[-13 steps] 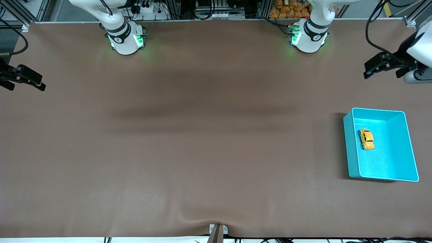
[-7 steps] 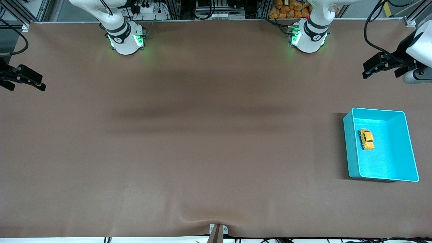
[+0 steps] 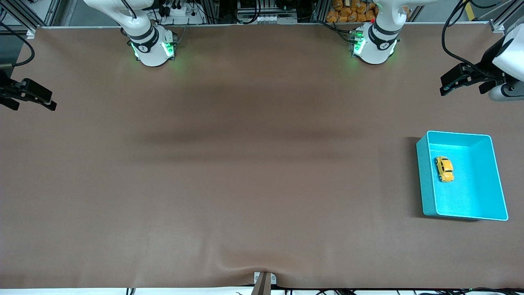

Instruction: Wind and store yellow beetle car

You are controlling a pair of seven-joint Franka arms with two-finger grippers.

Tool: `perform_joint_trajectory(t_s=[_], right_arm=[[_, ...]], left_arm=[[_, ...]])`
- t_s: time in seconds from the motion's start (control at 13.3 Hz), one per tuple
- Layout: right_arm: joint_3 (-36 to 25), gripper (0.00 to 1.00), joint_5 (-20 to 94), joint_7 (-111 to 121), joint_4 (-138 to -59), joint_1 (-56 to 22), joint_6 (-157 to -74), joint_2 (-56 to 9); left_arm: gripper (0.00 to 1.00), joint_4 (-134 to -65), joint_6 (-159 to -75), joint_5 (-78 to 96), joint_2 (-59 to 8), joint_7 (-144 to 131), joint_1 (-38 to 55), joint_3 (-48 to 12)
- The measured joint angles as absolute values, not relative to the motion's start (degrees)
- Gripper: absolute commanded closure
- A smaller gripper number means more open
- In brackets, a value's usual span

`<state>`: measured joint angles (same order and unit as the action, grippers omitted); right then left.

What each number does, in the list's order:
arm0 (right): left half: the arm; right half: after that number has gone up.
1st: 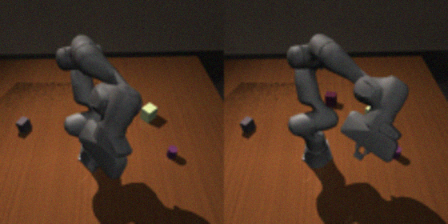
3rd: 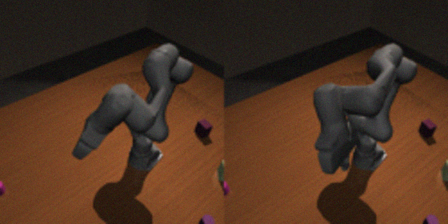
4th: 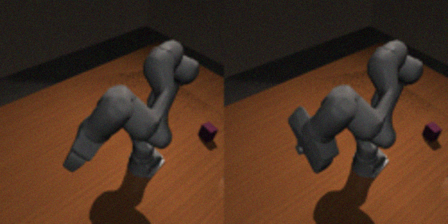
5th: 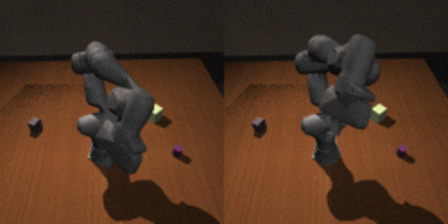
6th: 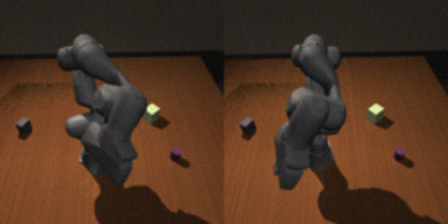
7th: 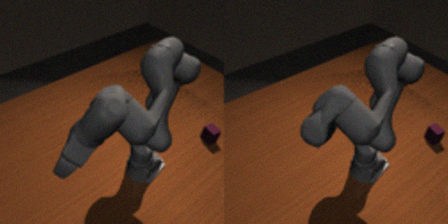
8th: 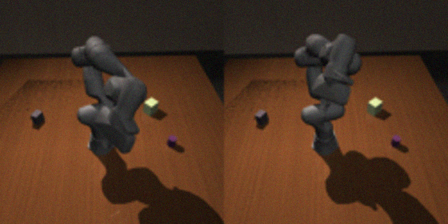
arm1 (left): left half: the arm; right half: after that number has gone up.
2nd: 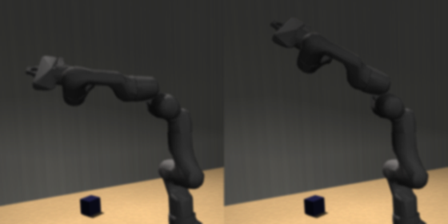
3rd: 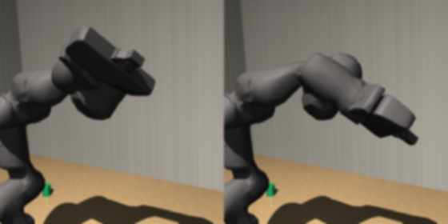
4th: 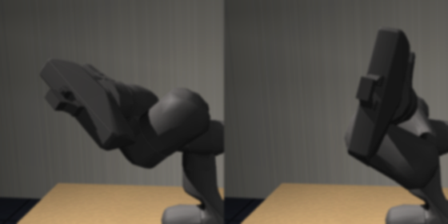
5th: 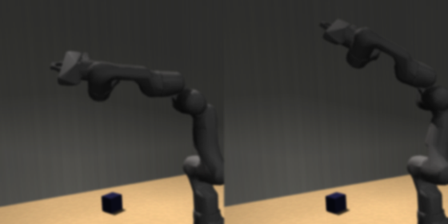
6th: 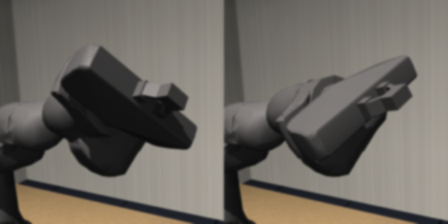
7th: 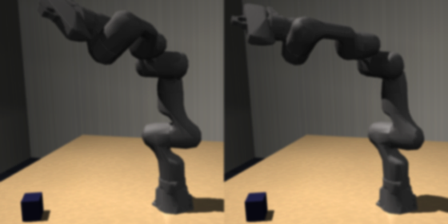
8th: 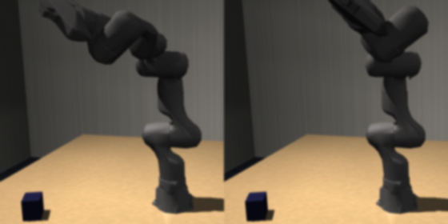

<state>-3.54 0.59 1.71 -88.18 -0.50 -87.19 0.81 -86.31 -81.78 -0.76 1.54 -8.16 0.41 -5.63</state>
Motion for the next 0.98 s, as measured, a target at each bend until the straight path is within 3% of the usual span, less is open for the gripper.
perform_joint_trajectory(t_s=[0.98], right_arm=[[-2.93, 0.00, 0.95, 1.75, -88.14, -1.35, -87.21, 1.15]], left_arm=[[0.00, -86.31, -81.81, -0.77, 1.54, -8.13, 0.41, -5.51]])
